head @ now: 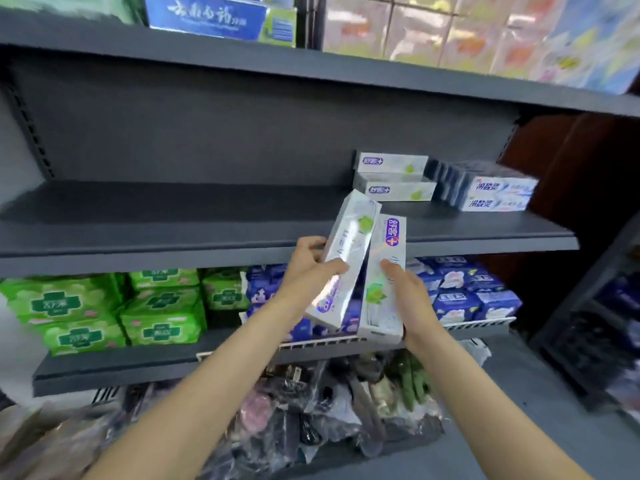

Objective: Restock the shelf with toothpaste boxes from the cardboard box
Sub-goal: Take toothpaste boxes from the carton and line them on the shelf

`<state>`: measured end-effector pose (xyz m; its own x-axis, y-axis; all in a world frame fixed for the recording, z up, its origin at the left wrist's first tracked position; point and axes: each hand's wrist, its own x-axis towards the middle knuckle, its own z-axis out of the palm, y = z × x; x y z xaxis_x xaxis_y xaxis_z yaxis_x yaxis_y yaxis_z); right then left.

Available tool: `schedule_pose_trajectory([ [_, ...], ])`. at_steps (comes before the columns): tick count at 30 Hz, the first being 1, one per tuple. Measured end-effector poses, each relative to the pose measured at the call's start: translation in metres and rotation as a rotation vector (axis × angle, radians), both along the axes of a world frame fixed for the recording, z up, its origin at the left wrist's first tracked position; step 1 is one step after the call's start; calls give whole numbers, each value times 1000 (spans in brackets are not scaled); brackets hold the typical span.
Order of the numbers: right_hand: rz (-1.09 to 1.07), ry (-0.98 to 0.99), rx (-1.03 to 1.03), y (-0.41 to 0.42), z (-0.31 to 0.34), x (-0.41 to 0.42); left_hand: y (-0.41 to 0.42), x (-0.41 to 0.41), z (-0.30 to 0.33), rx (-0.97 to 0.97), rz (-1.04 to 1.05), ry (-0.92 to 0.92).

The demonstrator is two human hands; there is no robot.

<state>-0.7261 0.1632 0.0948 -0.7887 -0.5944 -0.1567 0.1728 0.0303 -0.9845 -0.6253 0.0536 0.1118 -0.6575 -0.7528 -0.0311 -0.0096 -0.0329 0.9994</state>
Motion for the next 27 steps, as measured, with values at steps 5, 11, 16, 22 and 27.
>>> schedule_pose_trajectory([
  [5, -137, 96, -73, -39, 18, -100, -61, -100, 21, -438, 19, -146],
  [11, -242, 177, -117, -68, 43, -196, -118, -211, 39, -821, -60, -405],
  [16, -233, 184, -150, -83, 55, -250, -128, -277, 34, -1107, -195, -488],
  [22, -154, 132, -224, -98, 56, -294, -133, -324, 23, -1211, -177, -587],
  [27, -136, 154, -122, -107, 60, -317, -128, -338, 17, -1354, -92, -643],
])
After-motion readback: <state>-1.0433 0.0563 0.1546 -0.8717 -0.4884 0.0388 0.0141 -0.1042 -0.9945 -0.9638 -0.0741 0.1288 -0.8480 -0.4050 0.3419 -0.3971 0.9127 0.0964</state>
